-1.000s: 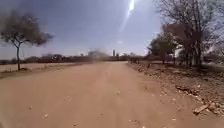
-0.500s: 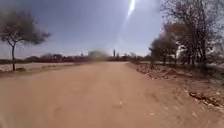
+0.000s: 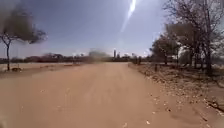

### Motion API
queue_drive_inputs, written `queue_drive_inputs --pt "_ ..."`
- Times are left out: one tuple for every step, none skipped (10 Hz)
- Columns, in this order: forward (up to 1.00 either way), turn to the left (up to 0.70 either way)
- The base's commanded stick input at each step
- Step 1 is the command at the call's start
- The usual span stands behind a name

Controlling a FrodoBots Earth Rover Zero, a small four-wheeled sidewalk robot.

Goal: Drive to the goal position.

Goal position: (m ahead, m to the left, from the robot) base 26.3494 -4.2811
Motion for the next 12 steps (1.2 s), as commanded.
queue_drive_inputs --pt "1.0 0.0" --pt "1.0 0.0" --pt "1.0 0.0" --pt "1.0 0.0" --pt "1.0 0.0" --pt "1.0 0.0" --pt "1.0 0.0" --pt "1.0 0.0" --pt "1.0 0.0" --pt "1.0 0.0" --pt "1.0 0.0" --pt "1.0 0.0"
